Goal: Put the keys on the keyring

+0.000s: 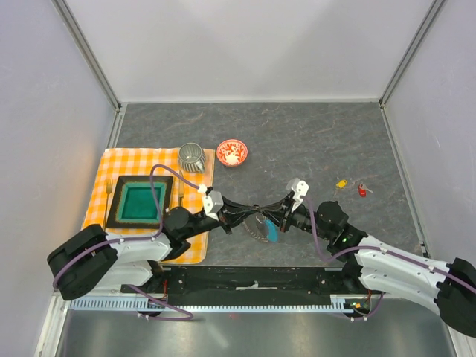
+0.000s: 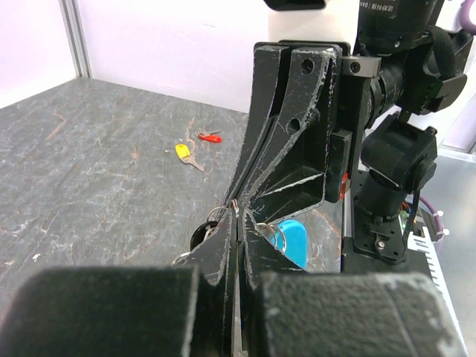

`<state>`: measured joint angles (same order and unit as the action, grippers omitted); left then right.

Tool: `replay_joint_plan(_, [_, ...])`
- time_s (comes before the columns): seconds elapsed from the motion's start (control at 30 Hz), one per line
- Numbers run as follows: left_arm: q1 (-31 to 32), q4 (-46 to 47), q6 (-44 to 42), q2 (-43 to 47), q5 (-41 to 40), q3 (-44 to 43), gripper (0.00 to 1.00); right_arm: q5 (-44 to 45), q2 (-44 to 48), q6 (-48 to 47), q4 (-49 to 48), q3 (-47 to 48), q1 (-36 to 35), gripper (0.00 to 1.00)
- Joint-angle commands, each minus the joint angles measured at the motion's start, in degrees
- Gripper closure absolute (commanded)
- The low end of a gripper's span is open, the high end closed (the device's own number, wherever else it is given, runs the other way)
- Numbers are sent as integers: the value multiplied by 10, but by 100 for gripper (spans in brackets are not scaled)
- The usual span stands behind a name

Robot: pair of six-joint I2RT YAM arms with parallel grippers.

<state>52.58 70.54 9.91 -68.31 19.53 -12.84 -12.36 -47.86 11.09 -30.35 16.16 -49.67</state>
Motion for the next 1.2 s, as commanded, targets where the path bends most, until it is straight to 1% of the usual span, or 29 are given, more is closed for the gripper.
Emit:
replay_joint_plan(0.0, [2, 118, 20, -15, 2, 8, 98, -27, -9, -6, -24, 12, -3, 100])
replay_joint_plan(0.27, [2, 128, 13, -15, -1, 19, 98, -43, -25, -15, 0, 21, -17, 100])
replay_joint_plan(0.5, [2, 132, 5, -18, 7, 18, 98, -79, -71, -38, 24, 46, -49, 100])
replay_joint_plan(0.6, [2, 135, 6, -22, 15, 18, 98, -95, -73, -46, 41, 57, -53, 100])
replay_joint_plan(0.7, [2, 137, 6, -25, 17, 18, 98, -119, -73, -57, 65, 75, -56, 100])
replay_joint_plan(0.8, [2, 140, 4, -31, 16, 19, 98, -133, -72, -84, 121, 98, -63, 100])
replay_joint_plan(0.9, [2, 146, 3, -40, 14, 19, 98, -137, -63, -100, 155, 113, -65, 100])
replay_joint_plan(0.93, [1, 150, 3, -42, 14, 20, 98, -127, -59, -102, 168, 120, -65, 98])
replay_joint_plan(1.0, [1, 155, 3, -39, 9, 24, 98, -74, -35, -103, 200, 121, -66, 92])
replay_joint_plan(1.03, [0, 154, 2, -38, 9, 26, 98, -49, -23, -102, 212, 118, -65, 84])
replay_joint_plan(1.1, [-2, 145, 0, -31, 8, 27, 98, 8, 20, -101, 251, 117, -60, 78])
replay_joint_plan(1.17, [-4, 140, -3, -29, 9, 30, 98, 31, 47, -99, 274, 120, -52, 69])
